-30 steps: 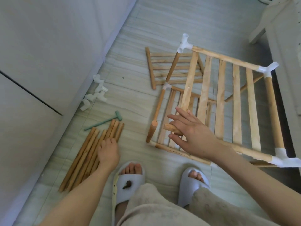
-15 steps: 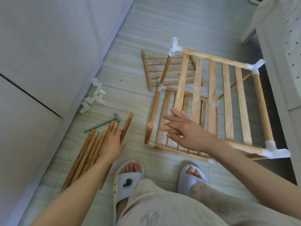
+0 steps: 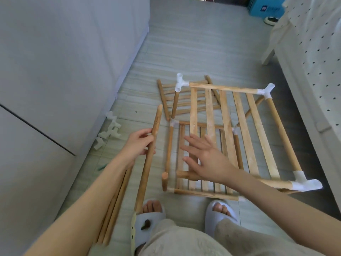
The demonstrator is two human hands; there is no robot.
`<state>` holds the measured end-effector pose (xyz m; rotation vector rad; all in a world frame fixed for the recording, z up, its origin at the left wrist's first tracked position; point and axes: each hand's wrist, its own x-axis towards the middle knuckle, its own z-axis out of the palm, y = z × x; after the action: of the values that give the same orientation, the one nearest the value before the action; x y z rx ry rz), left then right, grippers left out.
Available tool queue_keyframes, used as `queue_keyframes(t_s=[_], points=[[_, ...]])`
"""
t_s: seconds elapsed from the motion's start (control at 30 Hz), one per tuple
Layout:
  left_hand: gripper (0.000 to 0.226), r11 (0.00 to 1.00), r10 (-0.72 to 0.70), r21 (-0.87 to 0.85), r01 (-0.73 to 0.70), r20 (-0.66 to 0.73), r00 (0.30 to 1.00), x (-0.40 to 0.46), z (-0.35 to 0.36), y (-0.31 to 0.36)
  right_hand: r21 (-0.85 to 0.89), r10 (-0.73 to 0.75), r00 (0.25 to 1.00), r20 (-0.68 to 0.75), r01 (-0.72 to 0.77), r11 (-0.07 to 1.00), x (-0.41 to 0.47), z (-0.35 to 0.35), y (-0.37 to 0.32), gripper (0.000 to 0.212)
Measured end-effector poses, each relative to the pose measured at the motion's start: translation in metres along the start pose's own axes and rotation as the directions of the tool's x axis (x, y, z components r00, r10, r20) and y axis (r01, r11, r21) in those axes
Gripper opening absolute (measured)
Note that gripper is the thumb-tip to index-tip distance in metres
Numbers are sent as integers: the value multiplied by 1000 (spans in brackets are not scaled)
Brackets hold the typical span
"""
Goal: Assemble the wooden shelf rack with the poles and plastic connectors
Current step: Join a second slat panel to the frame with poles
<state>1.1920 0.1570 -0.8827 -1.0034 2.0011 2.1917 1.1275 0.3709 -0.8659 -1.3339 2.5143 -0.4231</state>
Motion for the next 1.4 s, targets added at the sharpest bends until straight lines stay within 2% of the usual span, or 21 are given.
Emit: queue_keyframes(t_s=[0.07, 0.13, 0.37, 0.5, 0.77, 0.9, 1.0, 1.17, 1.33, 1.4], points=[[18, 996, -32, -79, 30, -18, 999, 7, 8, 6, -147, 50, 999, 8, -49, 988, 11, 0, 12, 50], [19, 988, -43, -146, 40, -15, 999, 14, 17, 12, -210, 131, 991, 25, -123, 970, 18, 3, 21, 54], [17, 975, -2, -220, -12, -60, 998, 38, 48, 24, -199, 141, 989, -39, -146, 969, 16, 18, 26, 53], [14, 946, -17, -322, -24, -122, 992, 46, 61, 28, -205, 136, 989, -55, -144, 968, 16, 20, 26, 53], [14, 943, -13, -331, -37, -150, 989, 51, 63, 26, -202, 126, 989, -73, -139, 969, 15, 20, 26, 53], [13, 941, 0, -335, -50, -149, 989, 57, 66, 32, -197, 123, 989, -77, -136, 971, 15, 20, 24, 60], [13, 938, -3, -343, -50, -154, 988, 64, 74, 35, -197, 108, 991, -79, -122, 973, 15, 19, 23, 52], [25, 939, -33, -342, -29, -175, 984, 75, 83, 33, -161, 82, 992, -97, -97, 982, 16, 19, 20, 54], [13, 930, -16, -368, -18, -89, 996, 72, 77, 33, -134, 92, 988, -128, -109, 985, 16, 18, 20, 37], [9, 955, 10, -297, -22, -42, 999, 66, 68, 31, -106, 104, 985, -137, -119, 987, 17, 17, 19, 37]])
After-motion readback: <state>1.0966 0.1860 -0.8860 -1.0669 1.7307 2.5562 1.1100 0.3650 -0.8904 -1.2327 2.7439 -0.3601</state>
